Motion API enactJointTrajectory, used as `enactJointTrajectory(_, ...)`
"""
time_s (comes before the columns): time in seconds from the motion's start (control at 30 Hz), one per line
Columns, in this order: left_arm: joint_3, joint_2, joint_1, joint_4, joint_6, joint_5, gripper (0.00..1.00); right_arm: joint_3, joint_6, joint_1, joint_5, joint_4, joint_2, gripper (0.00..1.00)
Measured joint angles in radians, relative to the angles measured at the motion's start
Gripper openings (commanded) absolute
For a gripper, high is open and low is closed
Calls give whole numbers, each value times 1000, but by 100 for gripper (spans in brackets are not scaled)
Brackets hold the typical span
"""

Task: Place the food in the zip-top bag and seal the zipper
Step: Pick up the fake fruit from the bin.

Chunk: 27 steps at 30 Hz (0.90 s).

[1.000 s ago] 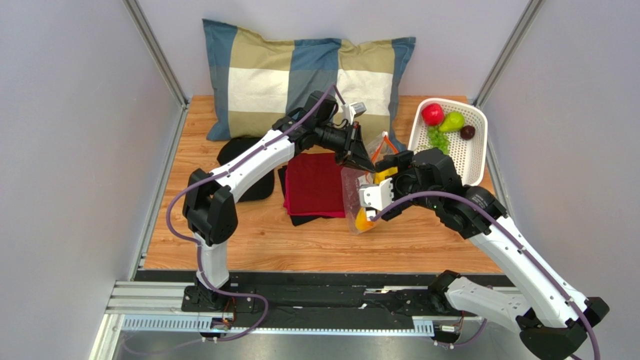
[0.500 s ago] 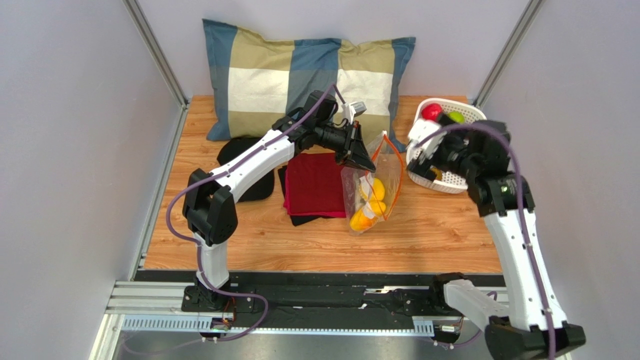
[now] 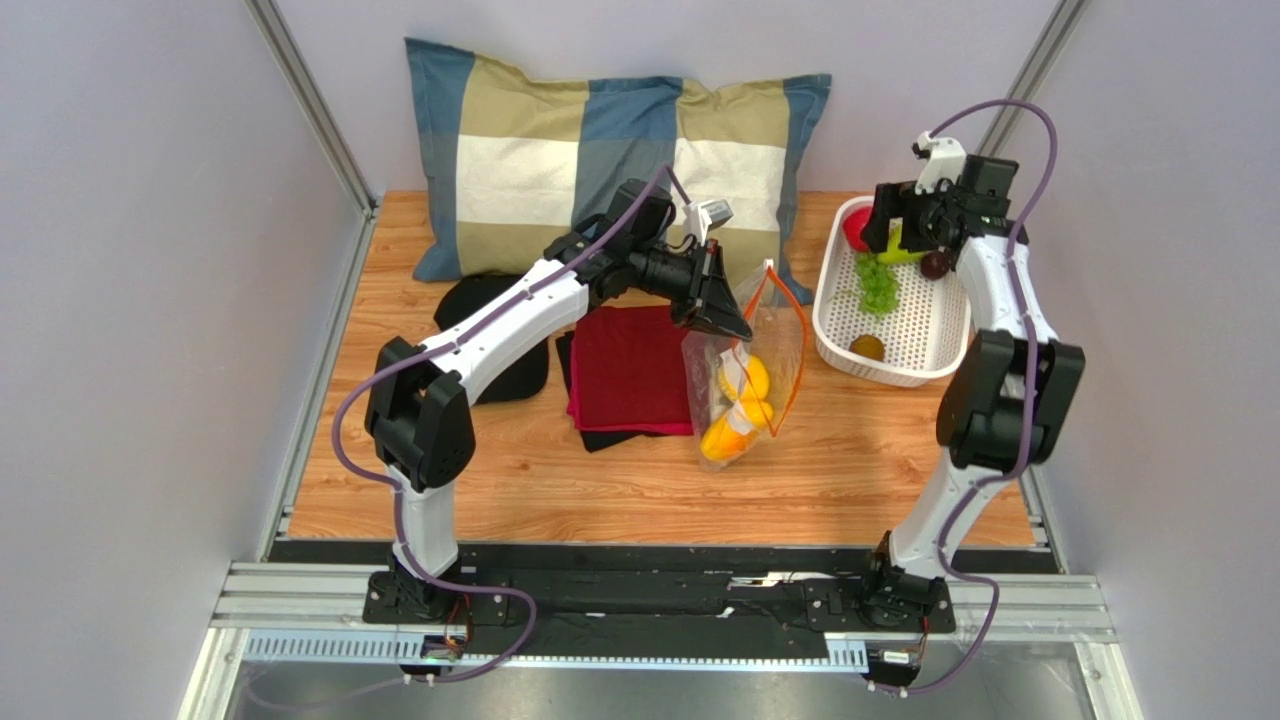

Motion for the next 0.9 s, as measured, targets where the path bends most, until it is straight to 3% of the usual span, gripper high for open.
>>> enactJointTrajectory(0.23, 0, 0, 11, 5, 0, -1, 0, 179, 88, 7, 59, 62, 227, 93)
enactJointTrajectory(0.67, 0, 2, 20, 18, -9, 2, 0, 281, 92, 56, 119, 153, 389, 93)
enactJointTrajectory(0.9, 0, 8, 21, 38, -28, 8, 0, 296, 94, 61, 155, 185, 441, 79)
